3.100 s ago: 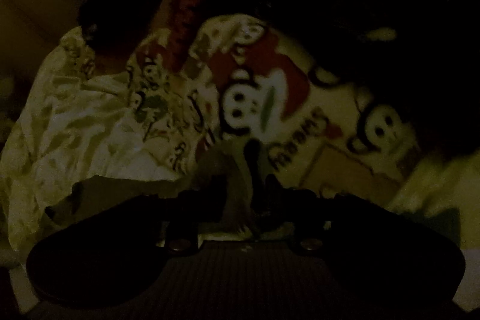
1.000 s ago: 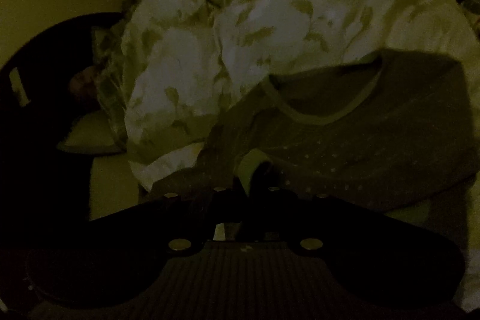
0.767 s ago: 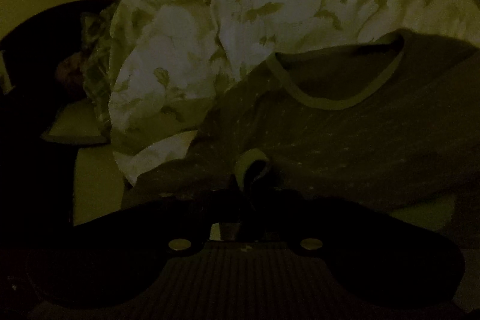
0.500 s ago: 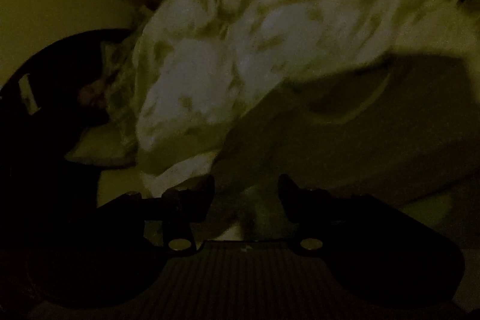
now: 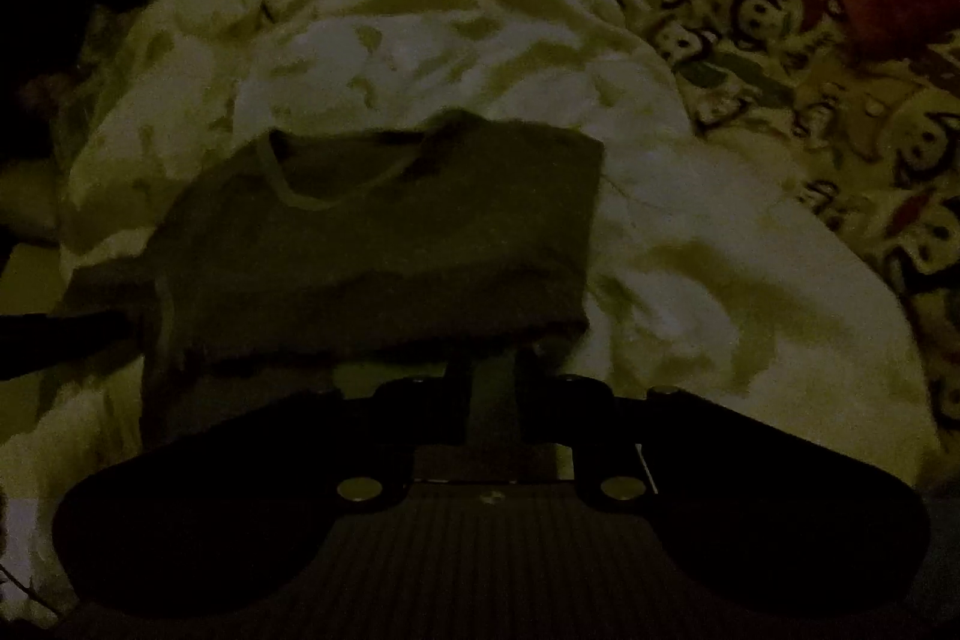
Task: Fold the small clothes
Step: 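Grasp the shirt hem with both grippers and fold it toward the collar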
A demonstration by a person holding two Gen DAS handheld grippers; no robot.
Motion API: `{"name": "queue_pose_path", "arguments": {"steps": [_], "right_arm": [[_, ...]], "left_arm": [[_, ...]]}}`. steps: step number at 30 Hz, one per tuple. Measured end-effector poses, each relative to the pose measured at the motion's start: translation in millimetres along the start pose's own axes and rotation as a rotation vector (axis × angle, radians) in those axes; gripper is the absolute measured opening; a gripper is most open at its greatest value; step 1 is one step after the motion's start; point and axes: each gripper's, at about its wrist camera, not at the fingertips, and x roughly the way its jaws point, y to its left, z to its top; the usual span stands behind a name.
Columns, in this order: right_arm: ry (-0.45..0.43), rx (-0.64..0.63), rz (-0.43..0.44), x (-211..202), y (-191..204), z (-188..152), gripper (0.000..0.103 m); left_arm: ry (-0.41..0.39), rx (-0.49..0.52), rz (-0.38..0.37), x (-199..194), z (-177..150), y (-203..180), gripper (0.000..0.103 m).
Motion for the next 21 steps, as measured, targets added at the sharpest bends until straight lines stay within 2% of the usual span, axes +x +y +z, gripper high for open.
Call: {"name": "queue_pose_path", "arguments": {"steps": [3,4,5,8,12,16,21], "right_arm": [[-0.044,-0.031,0.009,17,8,11,0.022],[-0.055,-0.039,0.000,25,10,14,0.024],[-0.048,-0.044,-0.014,35,10,16,0.031],[0.041,-0.046,-0.077,72,-1,13,0.031],[0.039,-0.081,-0.067,79,-5,5,0.031],[-0.002,-0.047,-0.065,57,1,10,0.032],[-0.074,-0.022,0.010,3,26,2,0.054]], "left_arm": [[0.053,0.028,0.103,29,-5,-4,0.103],[0.065,0.029,0.125,36,-7,-3,0.103],[0.081,0.025,0.138,44,-11,0,0.103],[0.117,-0.002,0.143,61,-16,9,0.103],[0.126,0.007,0.143,65,-15,9,0.103],[0.117,-0.048,0.142,47,-11,13,0.103],[-0.038,-0.160,0.121,-24,-27,36,0.103]]}}
